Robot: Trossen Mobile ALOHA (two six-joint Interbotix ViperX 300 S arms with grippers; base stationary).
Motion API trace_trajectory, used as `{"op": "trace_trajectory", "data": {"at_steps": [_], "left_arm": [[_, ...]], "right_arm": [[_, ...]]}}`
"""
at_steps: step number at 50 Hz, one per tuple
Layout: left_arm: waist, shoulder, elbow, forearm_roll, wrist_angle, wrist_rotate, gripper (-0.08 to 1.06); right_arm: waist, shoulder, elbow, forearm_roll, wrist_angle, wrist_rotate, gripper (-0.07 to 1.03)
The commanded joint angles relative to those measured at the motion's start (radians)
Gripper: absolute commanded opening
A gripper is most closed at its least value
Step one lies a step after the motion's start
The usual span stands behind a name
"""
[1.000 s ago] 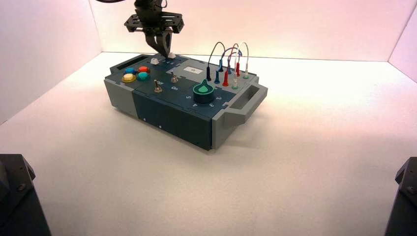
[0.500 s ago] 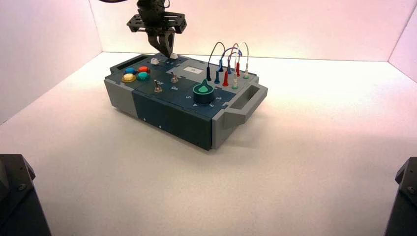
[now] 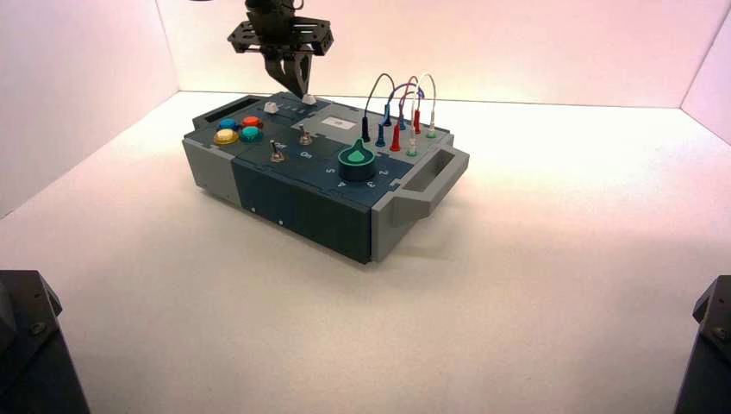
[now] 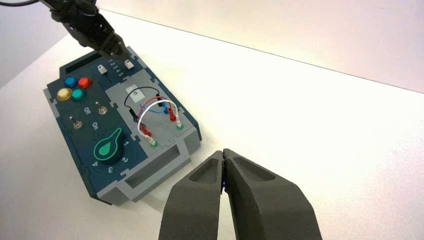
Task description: Move the top slider to position 5.
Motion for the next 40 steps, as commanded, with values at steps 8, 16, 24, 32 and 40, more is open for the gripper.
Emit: {"op": "trace_trajectory", "data": {"at_steps": [8, 16, 24, 32, 40], "left_arm": [[-0.011, -0.052, -0.003, -0.002, -0.002, 0.006, -0.03], [-0.014, -0.051, -0.002, -0.002, -0.002, 0.006, -0.03], [-0.020, -0.051, -0.002, 0.000, -0.002, 0.008, -0.03], [-0.023, -0.051, -0.002, 0.000, -0.002, 0.006, -0.03], [-0.026, -0.051, 0.000, 0.000, -0.002, 0.006, -0.03]], "right_arm": [[0.003, 0.005, -0.015, 0.000, -0.008, 0.002, -0.02], [0.003, 0.005, -0.014, -0.002, -0.008, 0.002, -0.02], [0.003, 0.005, -0.015, 0.000, -0.008, 0.002, -0.02], [0.003, 0.005, -0.015, 0.000, -0.006, 0.002, -0.02], [0.003, 0.005, -0.015, 0.000, -0.006, 0.002, -0.02]]}}
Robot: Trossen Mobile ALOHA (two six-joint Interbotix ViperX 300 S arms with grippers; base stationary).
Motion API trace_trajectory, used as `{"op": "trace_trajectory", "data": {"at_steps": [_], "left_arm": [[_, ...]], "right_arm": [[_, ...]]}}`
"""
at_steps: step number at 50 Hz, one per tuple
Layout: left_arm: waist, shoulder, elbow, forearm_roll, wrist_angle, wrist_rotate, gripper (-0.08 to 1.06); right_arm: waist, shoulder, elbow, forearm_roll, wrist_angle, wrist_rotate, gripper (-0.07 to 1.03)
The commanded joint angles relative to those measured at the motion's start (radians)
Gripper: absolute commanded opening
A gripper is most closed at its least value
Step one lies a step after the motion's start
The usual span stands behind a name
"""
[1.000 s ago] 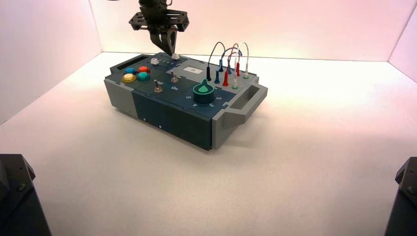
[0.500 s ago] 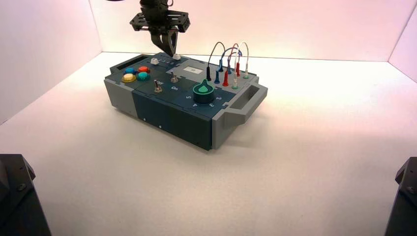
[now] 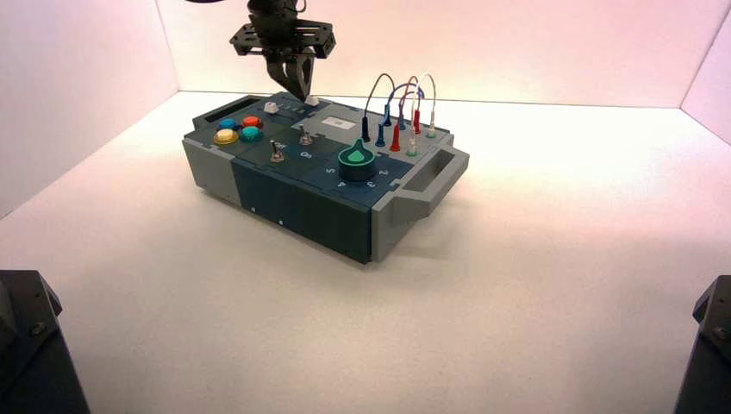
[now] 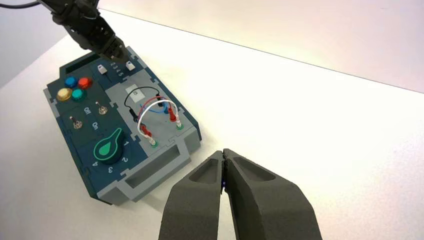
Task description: Move the top slider to position 5.
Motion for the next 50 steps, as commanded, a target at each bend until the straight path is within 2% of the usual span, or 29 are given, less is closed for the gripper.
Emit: {"op": "trace_trajectory", "data": {"at_steps": [1, 28, 50], "left_arm": [[-0.017, -0.051, -0.009, -0.002, -0.005, 0.006, -0.03], [-0.031, -0.046, -0.009, 0.000, -0.002, 0.006, -0.03], [-0.015, -0.098, 0.035, 0.008, 0.018, 0.008, -0.03]], "right_arm": [[0.003, 0.005, -0.015, 0.002, -0.005, 0.002, -0.02], [0.003, 0.005, -0.015, 0.003, -0.002, 0.003, -0.02], [0.003, 0.002, -0.015, 0.006, 0.003, 0.003, -0.02]]}}
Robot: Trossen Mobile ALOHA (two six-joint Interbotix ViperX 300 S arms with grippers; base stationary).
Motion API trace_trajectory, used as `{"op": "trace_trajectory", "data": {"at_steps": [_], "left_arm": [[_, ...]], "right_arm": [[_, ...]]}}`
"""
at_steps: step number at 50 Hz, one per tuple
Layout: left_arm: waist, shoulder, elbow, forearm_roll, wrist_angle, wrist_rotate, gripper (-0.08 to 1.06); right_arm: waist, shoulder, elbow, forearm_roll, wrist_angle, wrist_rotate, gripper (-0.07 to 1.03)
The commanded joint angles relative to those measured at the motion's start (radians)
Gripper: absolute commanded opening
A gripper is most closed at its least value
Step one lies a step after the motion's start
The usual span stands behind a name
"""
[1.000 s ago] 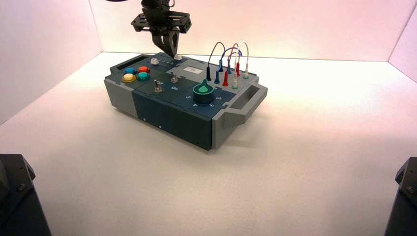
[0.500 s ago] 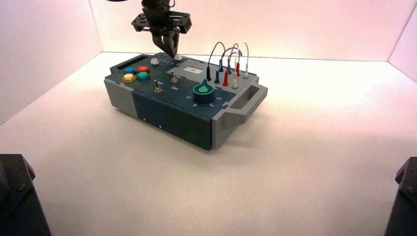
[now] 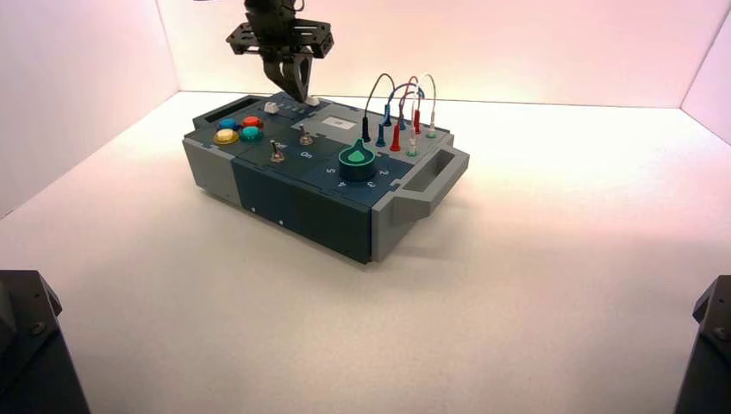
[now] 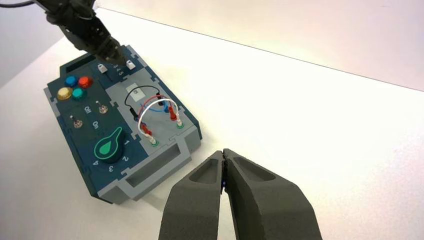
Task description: Move the top slider to position 5.
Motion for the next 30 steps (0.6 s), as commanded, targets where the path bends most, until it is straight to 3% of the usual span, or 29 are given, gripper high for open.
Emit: {"op": "trace_trajectory", "data": {"at_steps": [1, 30], "left_arm": [[-0.009, -0.069, 0.003, -0.002, -0.005, 0.008, -0.03], [-0.012, -0.183, 0.092, -0.002, 0.029, 0.006, -0.03]], "right_arm": [[0.003, 0.003, -0.017, 0.003, -0.005, 0.002, -0.02], [0.003, 0.003, -0.017, 0.005, -0.003, 0.008, -0.02]]}}
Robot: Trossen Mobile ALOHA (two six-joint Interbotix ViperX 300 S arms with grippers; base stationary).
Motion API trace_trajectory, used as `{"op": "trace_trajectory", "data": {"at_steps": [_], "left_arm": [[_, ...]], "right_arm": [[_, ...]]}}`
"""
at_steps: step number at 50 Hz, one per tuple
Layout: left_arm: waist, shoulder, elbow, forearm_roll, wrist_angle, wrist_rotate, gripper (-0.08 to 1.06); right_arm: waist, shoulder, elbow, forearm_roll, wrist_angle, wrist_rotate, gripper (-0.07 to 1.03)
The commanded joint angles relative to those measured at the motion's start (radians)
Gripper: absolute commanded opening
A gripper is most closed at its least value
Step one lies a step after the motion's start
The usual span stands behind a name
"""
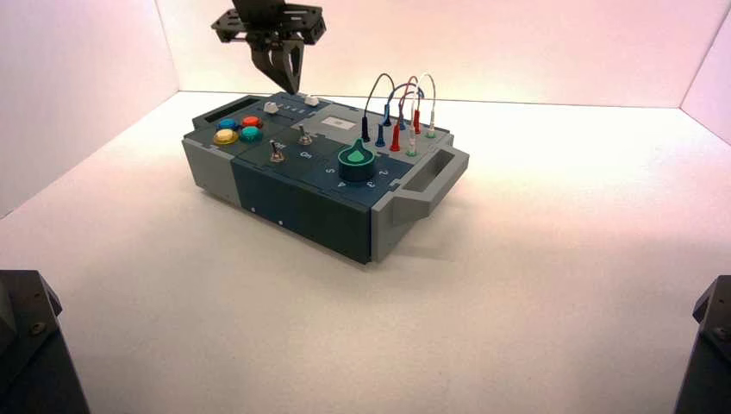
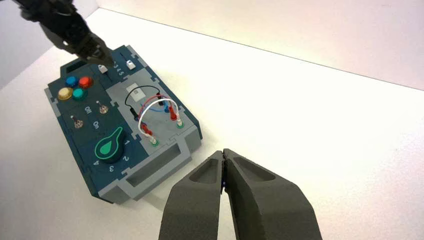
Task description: Move the top slider to position 5.
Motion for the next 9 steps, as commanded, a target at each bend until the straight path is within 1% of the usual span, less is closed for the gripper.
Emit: {"op": "trace_trajectory", "data": {"at_steps": [1, 9], "left_arm": [[-0.011, -0.051, -0.003, 0.000, 0.002, 0.006, -0.03], [-0.012, -0.046, -0.002, 0.000, 0.002, 0.008, -0.03]], "right_arm": [[0.005, 0.005, -0.015, 0.003, -0.005, 0.003, -0.02], [0.005, 0.005, -0.017, 0.003, -0.002, 0.005, -0.02]]}}
